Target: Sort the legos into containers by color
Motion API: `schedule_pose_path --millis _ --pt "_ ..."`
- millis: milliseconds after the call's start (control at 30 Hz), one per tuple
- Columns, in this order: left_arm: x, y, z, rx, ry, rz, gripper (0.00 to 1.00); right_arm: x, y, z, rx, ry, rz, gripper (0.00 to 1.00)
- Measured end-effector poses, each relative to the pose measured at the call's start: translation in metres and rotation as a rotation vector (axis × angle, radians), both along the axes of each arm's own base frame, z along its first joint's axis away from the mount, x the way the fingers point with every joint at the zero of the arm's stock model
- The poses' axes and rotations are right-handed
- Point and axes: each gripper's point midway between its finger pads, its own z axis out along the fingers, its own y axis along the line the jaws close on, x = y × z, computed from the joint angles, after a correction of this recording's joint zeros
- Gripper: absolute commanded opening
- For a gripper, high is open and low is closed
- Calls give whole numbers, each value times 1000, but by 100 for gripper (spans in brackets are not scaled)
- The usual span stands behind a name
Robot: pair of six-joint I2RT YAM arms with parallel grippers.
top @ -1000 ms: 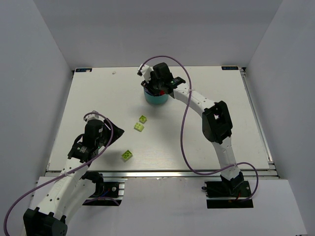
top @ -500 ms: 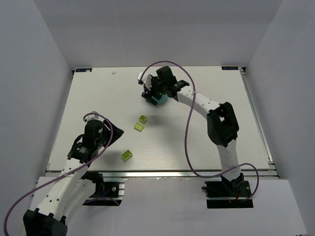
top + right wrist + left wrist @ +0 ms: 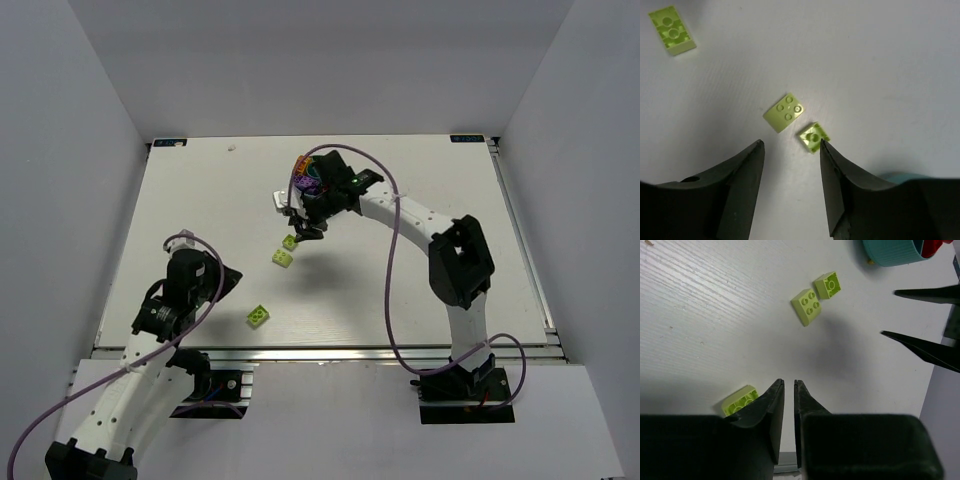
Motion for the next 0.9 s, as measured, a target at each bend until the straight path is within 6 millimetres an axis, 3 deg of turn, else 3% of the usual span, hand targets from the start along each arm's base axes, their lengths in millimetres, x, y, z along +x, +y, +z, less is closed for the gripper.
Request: schedule_pose_path --millis 67,133,200,400,533,700,900 --pt "-2 1 4 -9 -15 6 37 3 2 -21 -52 68 -92 59" --pt "-3 1 7 -19 -27 13 56 6 2 -37 -99 137 -199 64" --pt "-5 2 8 -26 -28 22 60 14 4 -47 -124 184 -307 66" --pt "-9 4 4 -23 -3 35 62 39 14 -68 -178 275 -591 67" --pt "-10 5 2 -21 9 41 62 45 17 -89 -217 302 -711 68" --pt "-12 6 1 -27 16 47 62 47 15 -109 -258 309 -784 70" --pt "-12 5 2 -36 13 52 62 52 16 -114 -257 292 -820 66"
